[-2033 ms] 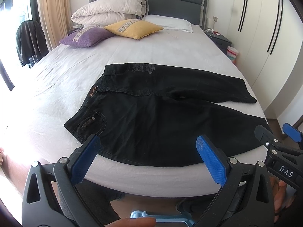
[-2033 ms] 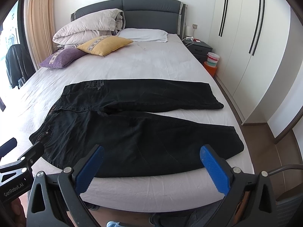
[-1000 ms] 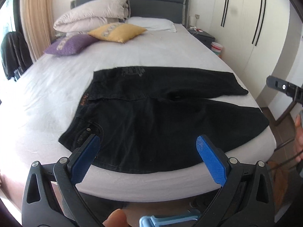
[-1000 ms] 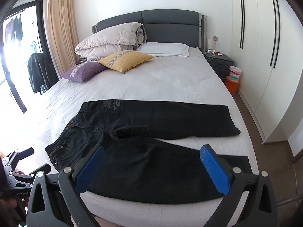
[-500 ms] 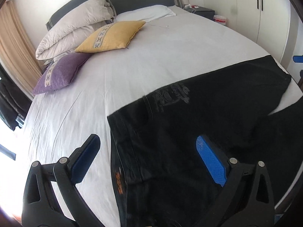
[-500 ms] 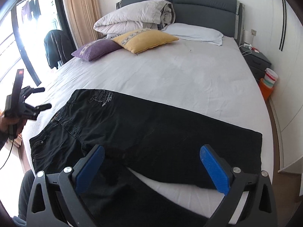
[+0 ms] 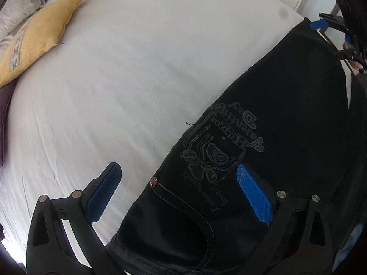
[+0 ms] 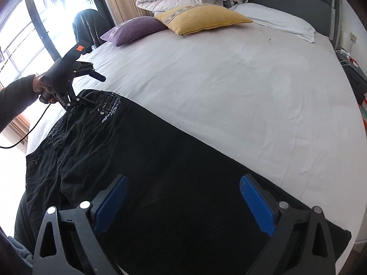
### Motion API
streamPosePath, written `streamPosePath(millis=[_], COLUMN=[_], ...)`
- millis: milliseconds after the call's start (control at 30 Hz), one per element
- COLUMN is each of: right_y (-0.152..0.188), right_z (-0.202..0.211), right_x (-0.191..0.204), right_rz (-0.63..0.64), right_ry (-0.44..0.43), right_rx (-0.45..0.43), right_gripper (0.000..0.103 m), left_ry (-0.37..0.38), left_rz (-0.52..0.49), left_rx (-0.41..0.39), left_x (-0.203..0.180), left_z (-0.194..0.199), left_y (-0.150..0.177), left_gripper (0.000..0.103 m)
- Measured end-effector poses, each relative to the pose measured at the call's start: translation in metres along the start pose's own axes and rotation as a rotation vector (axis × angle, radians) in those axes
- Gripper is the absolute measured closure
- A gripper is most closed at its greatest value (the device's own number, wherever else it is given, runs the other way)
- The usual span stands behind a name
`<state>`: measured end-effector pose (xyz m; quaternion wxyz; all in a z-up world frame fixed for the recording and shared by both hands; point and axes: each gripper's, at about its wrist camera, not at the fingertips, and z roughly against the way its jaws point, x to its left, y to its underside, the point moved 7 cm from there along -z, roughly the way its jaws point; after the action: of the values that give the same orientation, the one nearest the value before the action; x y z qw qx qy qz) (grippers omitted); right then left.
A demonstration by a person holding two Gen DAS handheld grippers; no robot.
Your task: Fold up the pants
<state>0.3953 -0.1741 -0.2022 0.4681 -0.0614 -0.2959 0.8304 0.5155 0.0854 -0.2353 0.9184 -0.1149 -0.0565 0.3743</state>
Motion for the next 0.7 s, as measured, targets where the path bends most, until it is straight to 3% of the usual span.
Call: streamPosePath(millis=[133,300,433,467,567,700], right_y=[-0.006,-0.009,-0.012,-0.014,-0.023,-0.033], right_z=[-0.017,-0.027,-0.035,-0.037,-0.042,-0.055], right_x=[-0.005,-0.008,-0.011,-0.011,-0.008,-0.007], right_rz=[0.025,0.067,0.104,0.115,0.147,0.19], right_ry=[-0.025,-0.04,-0.01,-0.01,-0.025,-0.031], right_rx=[0.023,0.048,0.089,0.098,0.109,0.13], right_gripper=[0.008,0.008,0.008,0.01,0.012,0.017], left_ry=[0.067,0.131,0.139,0.157,0.153,0.089], left_rz=[0.028,0.026,0.023,0.026,0.0,-0.051], left_rx=[0.014,0.034,0.028,0.025,0.024,-0.048], left_x=[0.018,0.024,0.026,0.025,0.021,0.014], left_z=[-0.018,-0.029,-0.025,-0.023,-0.021,-0.007], left_y=[-0.011,-0.011,-0.014,-0.016,-0.017,-0.017], left_gripper=[0.014,0.018,0.052,0.078,0.09,0.094])
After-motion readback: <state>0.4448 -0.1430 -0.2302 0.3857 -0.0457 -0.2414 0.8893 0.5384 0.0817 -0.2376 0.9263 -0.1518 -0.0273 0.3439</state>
